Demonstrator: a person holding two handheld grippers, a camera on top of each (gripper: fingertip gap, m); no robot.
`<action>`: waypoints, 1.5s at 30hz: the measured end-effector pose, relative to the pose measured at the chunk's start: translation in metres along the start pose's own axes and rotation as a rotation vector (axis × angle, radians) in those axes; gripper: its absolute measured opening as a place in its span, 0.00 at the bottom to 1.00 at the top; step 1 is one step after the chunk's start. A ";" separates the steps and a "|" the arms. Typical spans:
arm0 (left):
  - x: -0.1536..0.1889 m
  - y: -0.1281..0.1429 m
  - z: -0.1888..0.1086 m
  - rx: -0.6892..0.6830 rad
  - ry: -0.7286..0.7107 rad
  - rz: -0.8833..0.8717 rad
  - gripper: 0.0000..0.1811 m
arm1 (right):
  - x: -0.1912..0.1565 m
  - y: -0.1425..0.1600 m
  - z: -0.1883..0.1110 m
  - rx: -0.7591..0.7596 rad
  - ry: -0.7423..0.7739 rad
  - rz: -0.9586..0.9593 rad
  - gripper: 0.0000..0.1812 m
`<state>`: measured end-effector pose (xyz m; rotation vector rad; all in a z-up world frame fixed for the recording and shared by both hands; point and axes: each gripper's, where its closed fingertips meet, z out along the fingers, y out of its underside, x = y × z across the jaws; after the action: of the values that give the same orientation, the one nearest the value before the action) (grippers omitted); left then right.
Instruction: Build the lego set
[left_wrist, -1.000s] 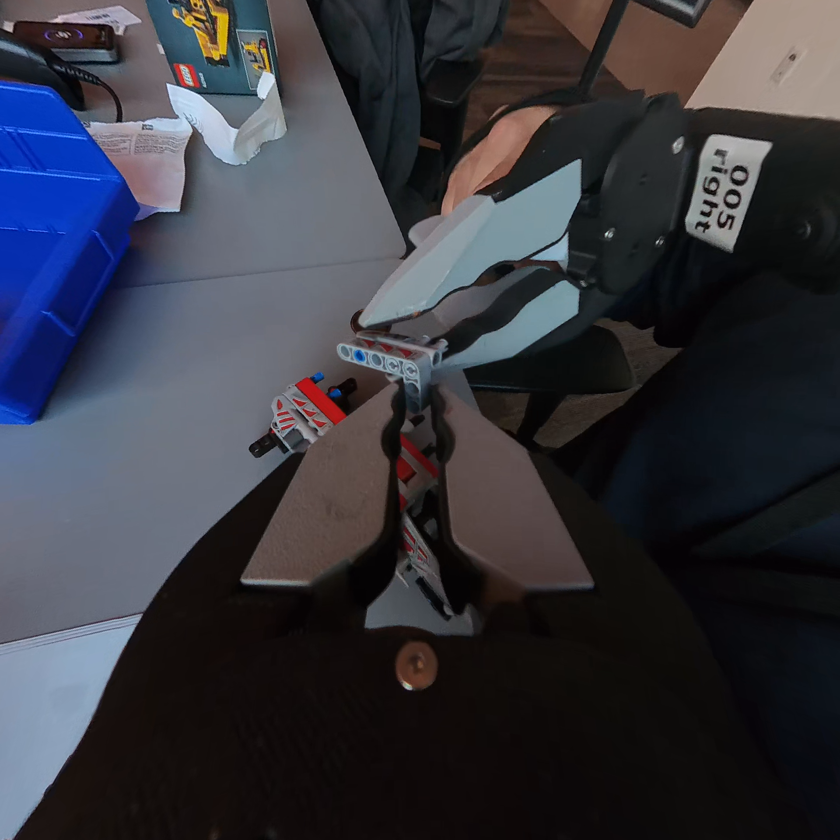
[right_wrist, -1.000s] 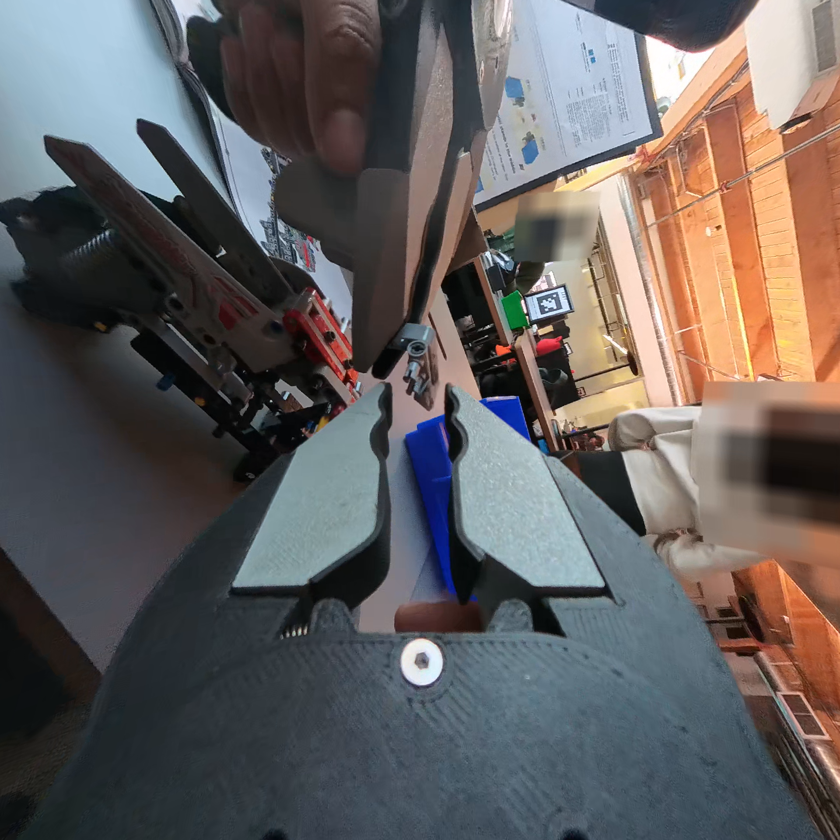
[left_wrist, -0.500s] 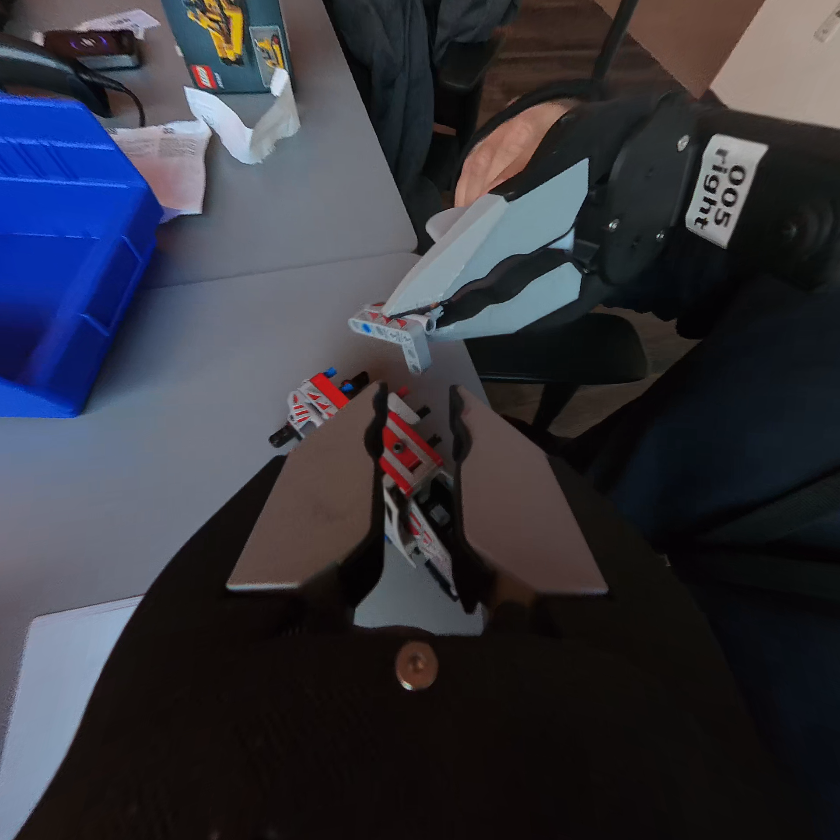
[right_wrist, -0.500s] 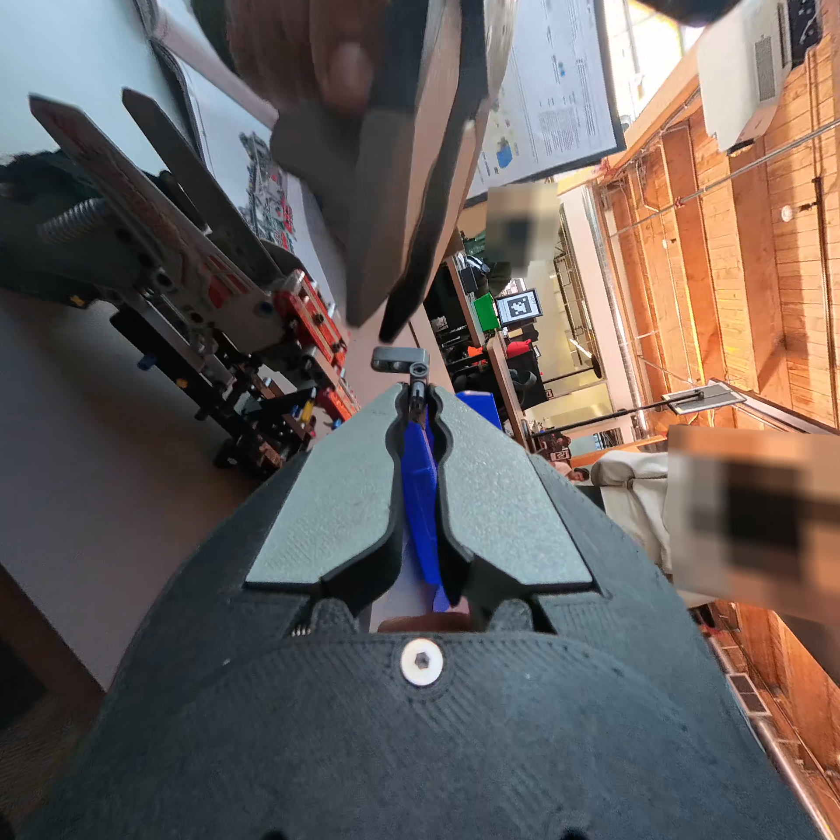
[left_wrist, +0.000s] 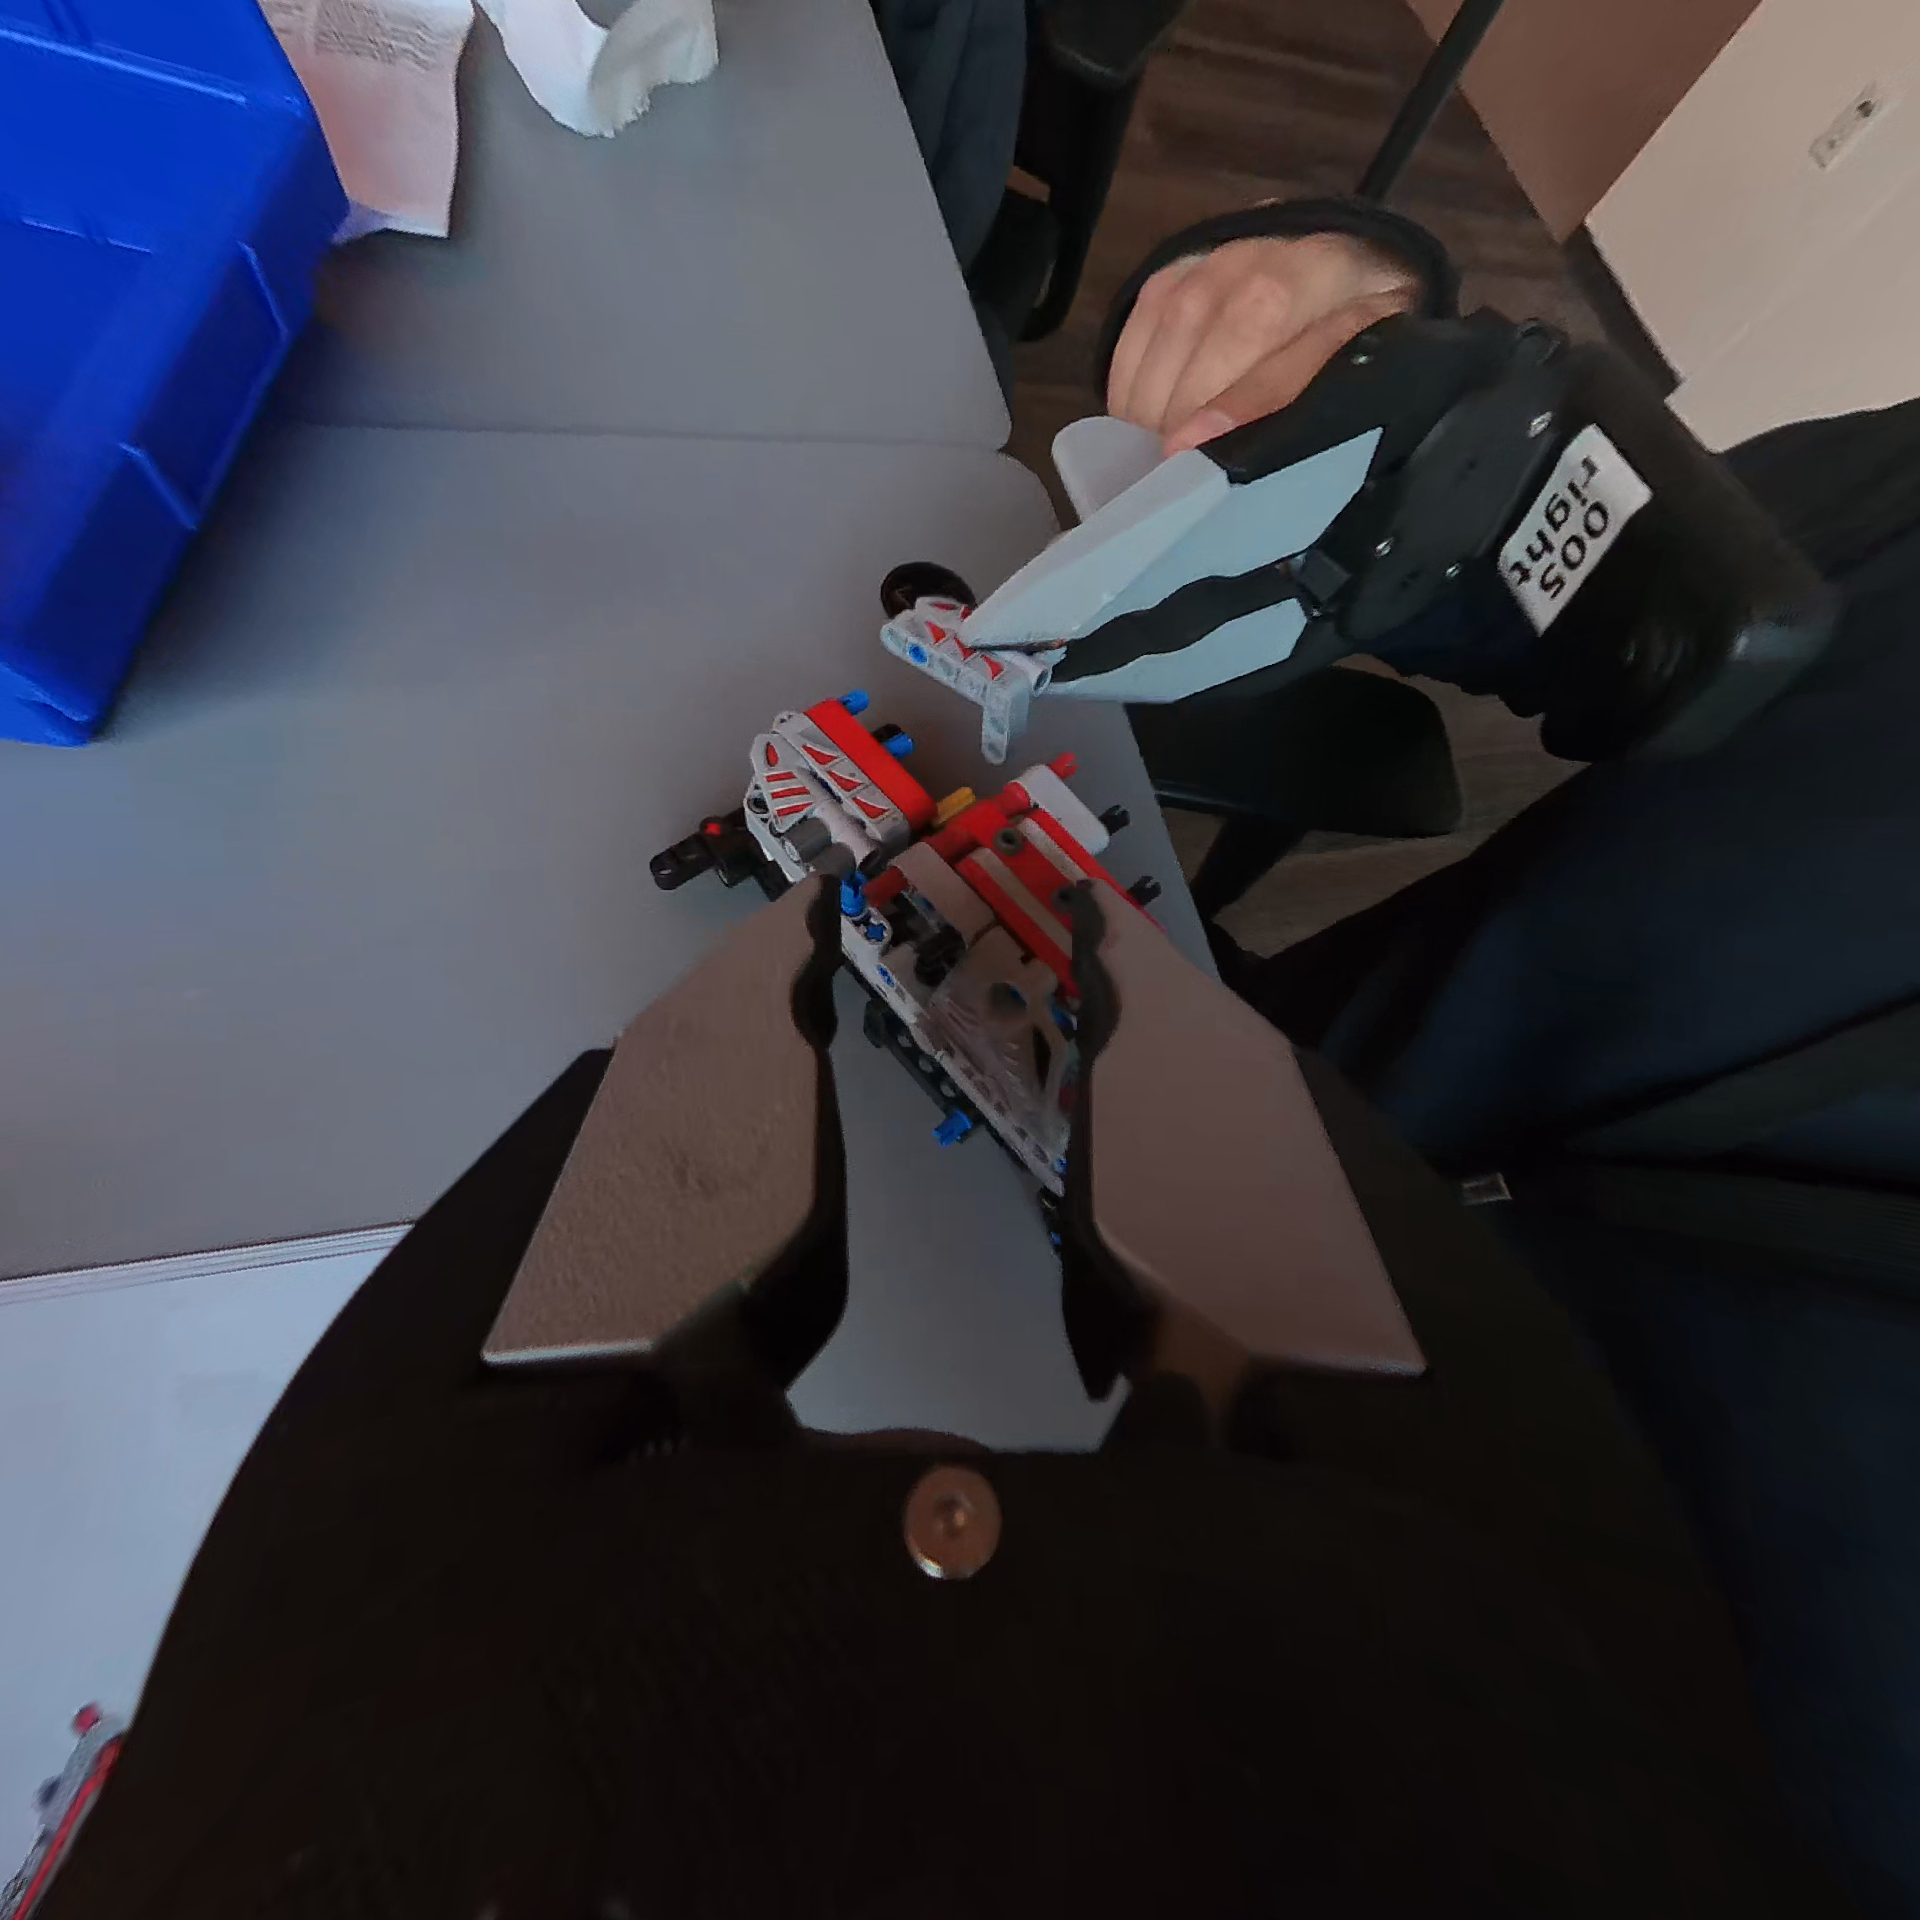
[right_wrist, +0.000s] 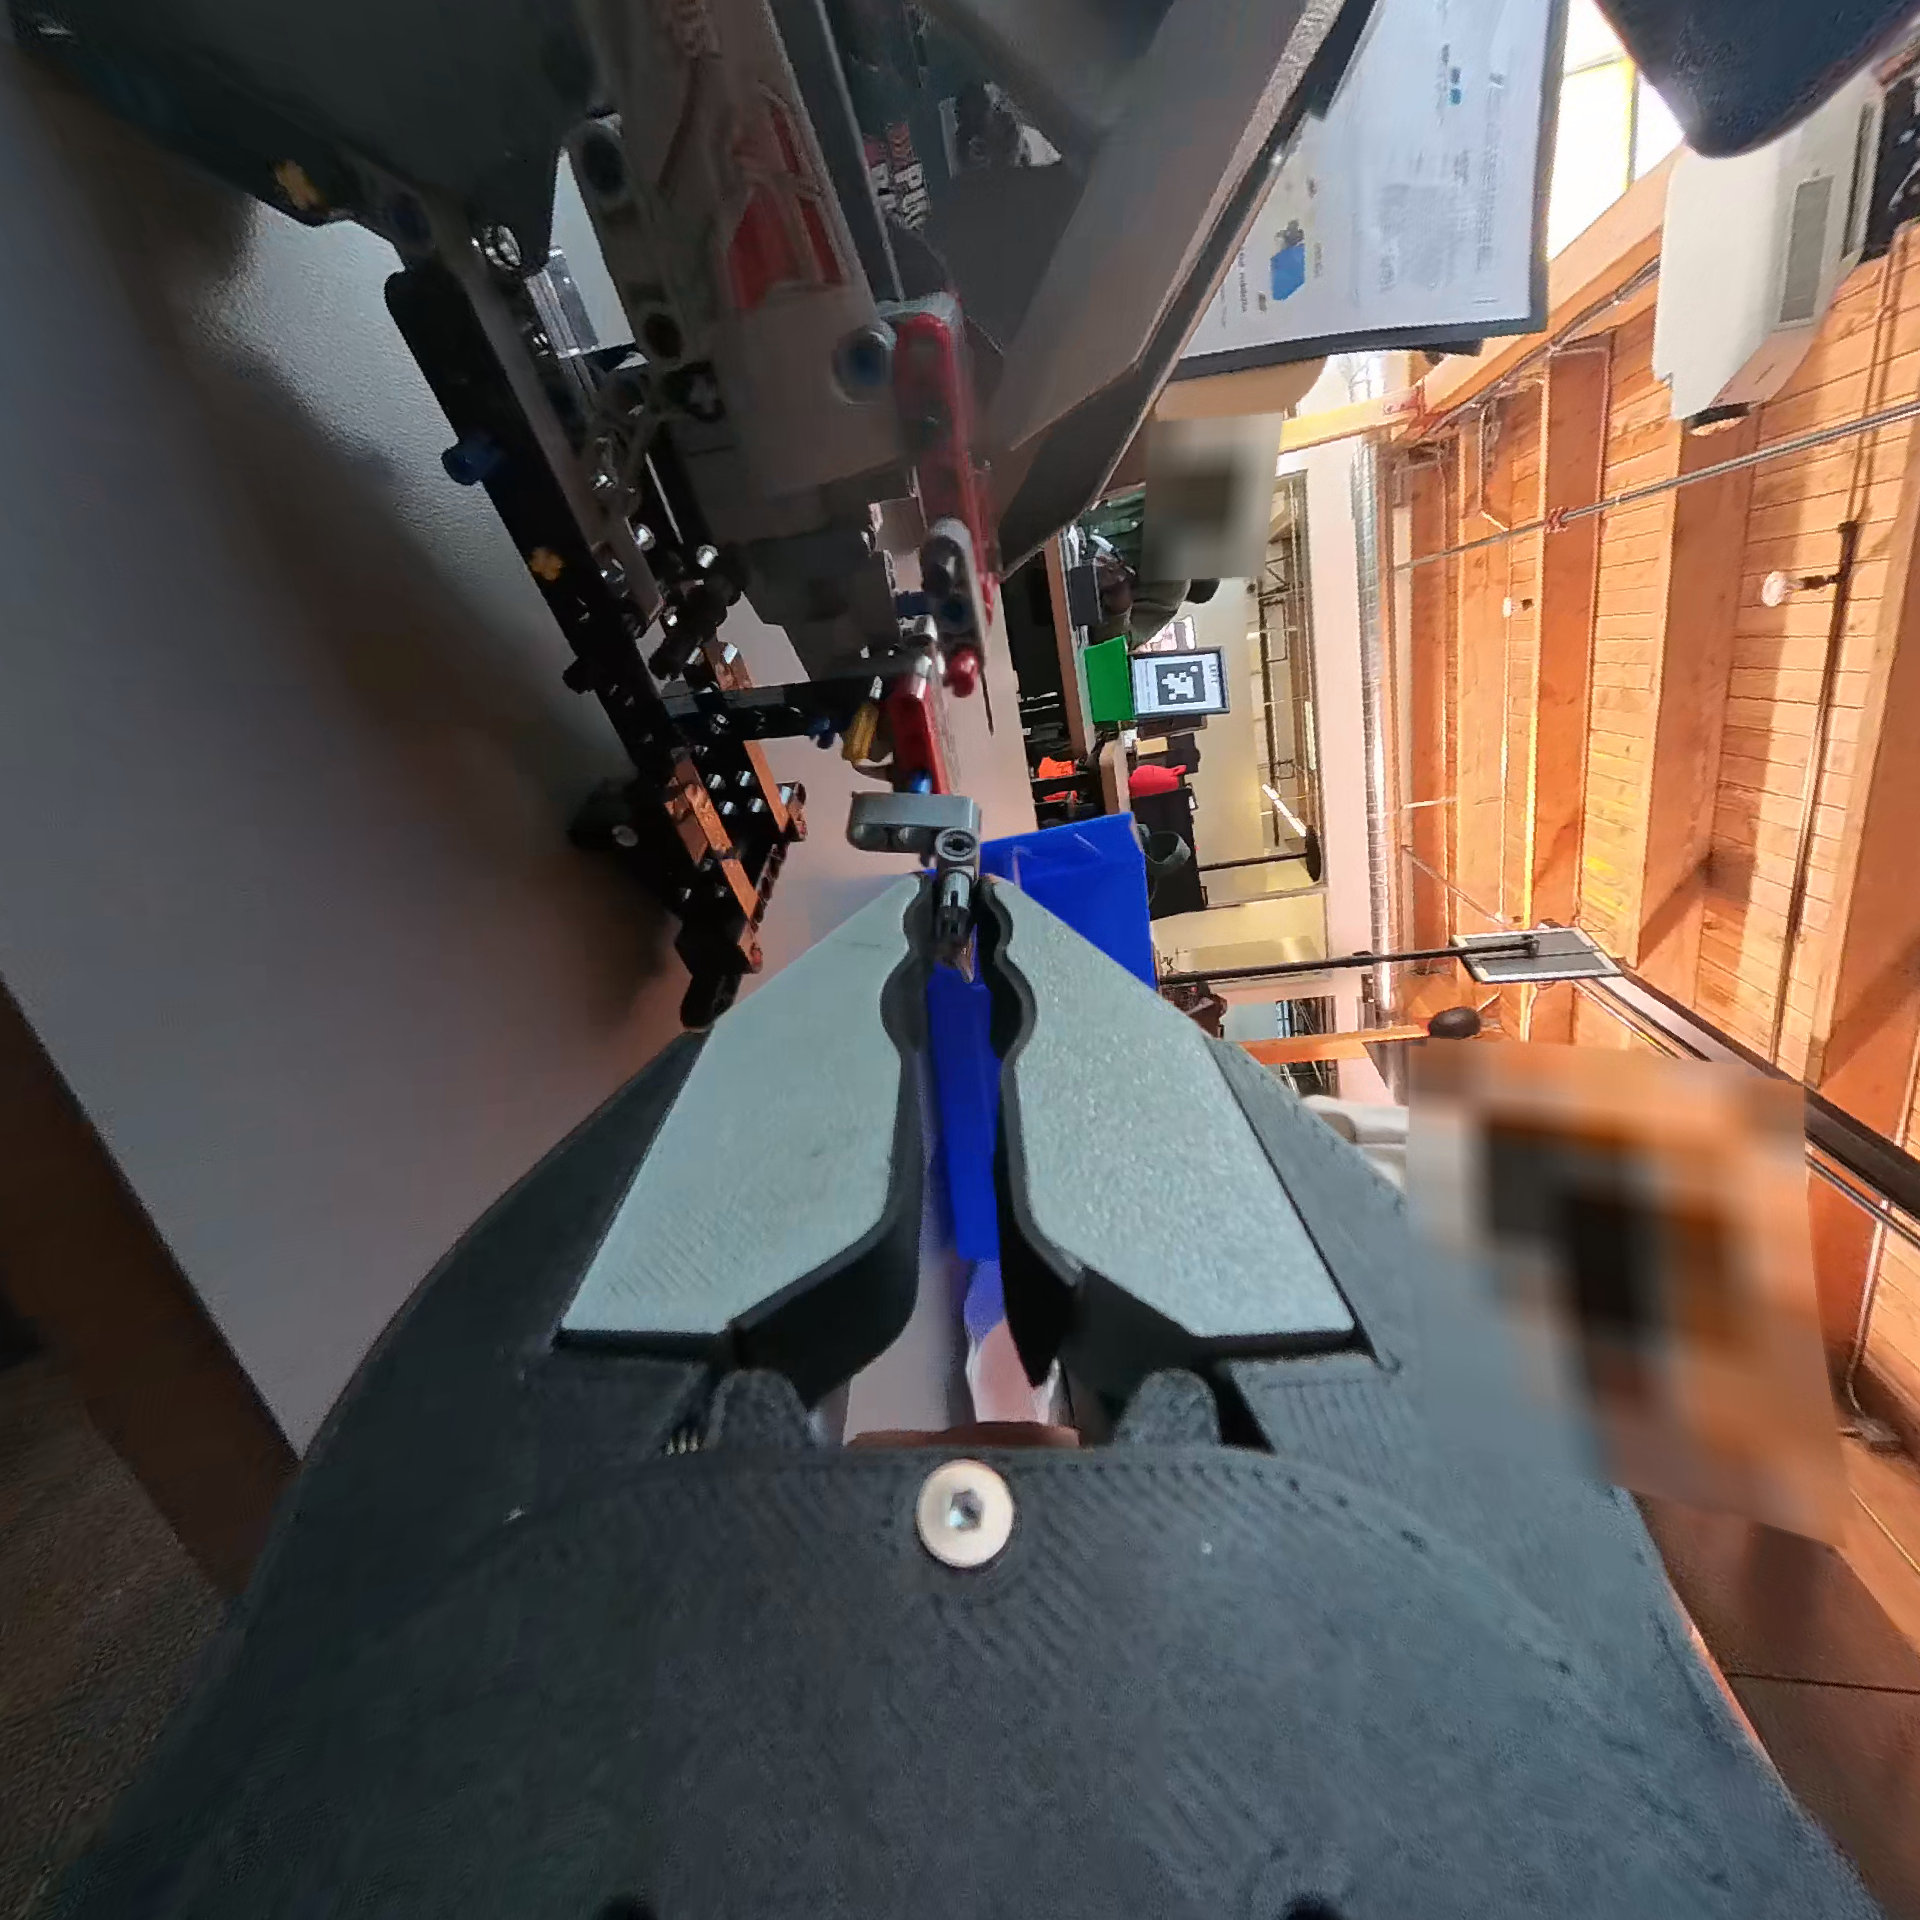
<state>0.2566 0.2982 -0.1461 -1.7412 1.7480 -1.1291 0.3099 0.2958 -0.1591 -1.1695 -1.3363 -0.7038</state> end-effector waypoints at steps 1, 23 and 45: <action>0.002 0.000 0.001 0.002 0.019 -0.008 0.23 | -0.002 0.000 0.002 0.002 -0.005 0.000 0.02; 0.006 0.000 0.000 0.044 0.137 -0.058 0.27 | -0.002 -0.004 0.005 0.050 -0.002 0.106 0.02; 0.006 0.007 0.006 0.026 0.190 -0.093 0.33 | -0.002 -0.006 0.017 -0.033 0.060 -0.076 0.02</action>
<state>0.2559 0.2899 -0.1534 -1.7662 1.7664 -1.3915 0.2979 0.3093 -0.1620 -1.1198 -1.3288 -0.8119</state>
